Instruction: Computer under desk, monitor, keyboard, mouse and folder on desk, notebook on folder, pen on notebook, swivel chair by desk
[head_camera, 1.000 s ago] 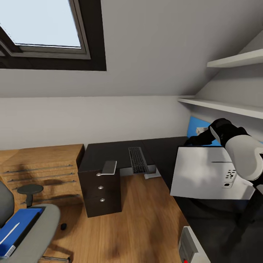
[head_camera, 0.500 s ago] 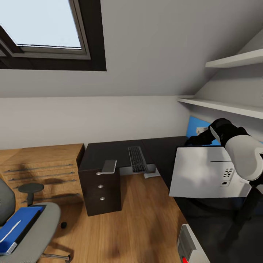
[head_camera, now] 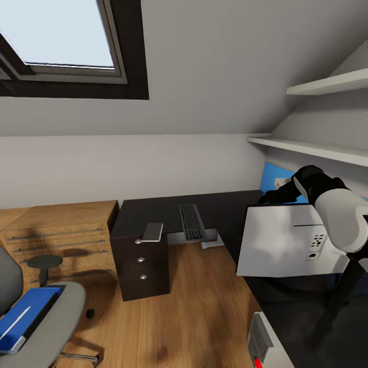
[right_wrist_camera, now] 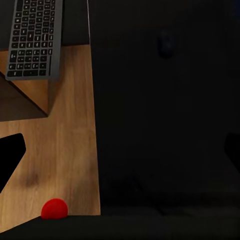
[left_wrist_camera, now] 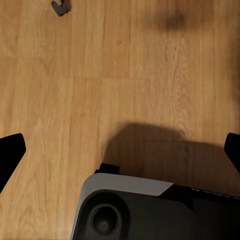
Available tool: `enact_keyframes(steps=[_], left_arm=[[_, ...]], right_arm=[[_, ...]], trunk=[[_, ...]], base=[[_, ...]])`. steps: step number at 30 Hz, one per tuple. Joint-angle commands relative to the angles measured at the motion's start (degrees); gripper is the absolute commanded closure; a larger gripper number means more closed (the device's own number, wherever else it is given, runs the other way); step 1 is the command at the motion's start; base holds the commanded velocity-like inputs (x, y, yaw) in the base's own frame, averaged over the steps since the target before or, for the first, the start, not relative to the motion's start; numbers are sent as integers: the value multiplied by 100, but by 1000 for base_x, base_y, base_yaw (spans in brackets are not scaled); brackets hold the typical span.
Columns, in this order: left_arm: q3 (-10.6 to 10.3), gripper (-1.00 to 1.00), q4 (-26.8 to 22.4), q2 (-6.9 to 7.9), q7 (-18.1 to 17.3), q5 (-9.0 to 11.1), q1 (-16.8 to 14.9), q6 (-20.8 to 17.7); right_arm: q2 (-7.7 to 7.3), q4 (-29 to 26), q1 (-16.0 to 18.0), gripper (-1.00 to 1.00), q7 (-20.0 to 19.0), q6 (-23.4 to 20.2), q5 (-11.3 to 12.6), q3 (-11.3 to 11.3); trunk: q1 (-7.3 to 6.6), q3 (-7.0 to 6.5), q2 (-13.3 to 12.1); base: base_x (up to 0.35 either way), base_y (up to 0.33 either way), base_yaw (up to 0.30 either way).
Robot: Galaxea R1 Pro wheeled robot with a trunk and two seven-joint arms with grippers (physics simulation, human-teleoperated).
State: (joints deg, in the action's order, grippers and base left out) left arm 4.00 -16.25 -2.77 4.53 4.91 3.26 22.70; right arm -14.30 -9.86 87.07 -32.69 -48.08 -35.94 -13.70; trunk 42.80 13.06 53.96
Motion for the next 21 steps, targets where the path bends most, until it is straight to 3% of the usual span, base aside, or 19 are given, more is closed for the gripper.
enact_keyframes(steps=[1,21], left_arm=[[22,-100,-10,-4,-13,27,2,6],[22,-100,-10,-4,-13,27,1,6]], right_arm=[[3,-7,2,-100,-45,-16,-70,-28],[-1,-7,2,-100,-45,-52,-77,-20]], trunk=[[0,7,5],[0,7,5]], base=[[-16,0,0],[-81,-49,0]])
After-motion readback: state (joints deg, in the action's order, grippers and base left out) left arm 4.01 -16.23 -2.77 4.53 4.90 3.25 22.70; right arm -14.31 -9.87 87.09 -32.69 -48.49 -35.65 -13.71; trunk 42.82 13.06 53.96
